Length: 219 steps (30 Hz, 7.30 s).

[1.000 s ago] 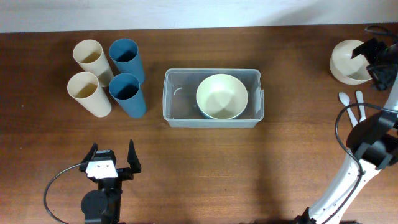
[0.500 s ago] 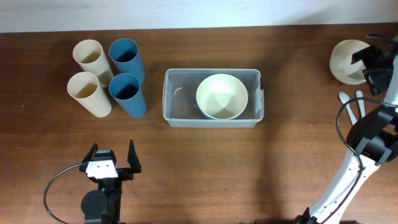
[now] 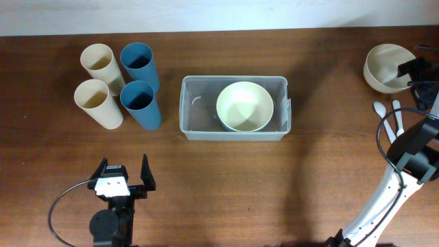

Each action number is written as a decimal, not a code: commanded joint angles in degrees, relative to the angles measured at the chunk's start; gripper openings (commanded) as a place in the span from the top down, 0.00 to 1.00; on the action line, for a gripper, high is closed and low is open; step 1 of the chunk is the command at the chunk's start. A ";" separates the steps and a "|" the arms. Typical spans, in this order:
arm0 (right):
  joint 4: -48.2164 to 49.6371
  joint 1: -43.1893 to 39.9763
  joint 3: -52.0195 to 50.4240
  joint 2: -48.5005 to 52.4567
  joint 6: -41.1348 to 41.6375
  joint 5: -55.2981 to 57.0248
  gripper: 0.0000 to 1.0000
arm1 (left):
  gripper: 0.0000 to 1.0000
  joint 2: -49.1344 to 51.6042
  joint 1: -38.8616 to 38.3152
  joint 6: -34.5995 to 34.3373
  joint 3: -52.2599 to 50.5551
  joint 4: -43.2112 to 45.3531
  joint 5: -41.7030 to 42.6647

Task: Pack container
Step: 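Move the right gripper to the rim of the other beige bowl, then lift the second beige bowl and lower it into the stacked bowls, then release the beige bowl and retract the right gripper to the right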

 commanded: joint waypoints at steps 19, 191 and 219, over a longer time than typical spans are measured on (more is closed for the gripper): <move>1.27 0.39 -0.59 3.37 0.22 3.08 0.12 | 0.00 -0.04 -0.13 0.50 -0.07 -0.44 0.83; 2.93 43.39 -35.74 -27.32 -18.03 -6.82 0.81 | 0.00 -0.04 -0.13 0.50 -0.07 -0.44 0.83; -22.21 13.38 -23.26 -31.95 -26.03 -1.97 0.01 | 0.00 -0.04 -0.13 0.50 -0.07 -0.44 0.83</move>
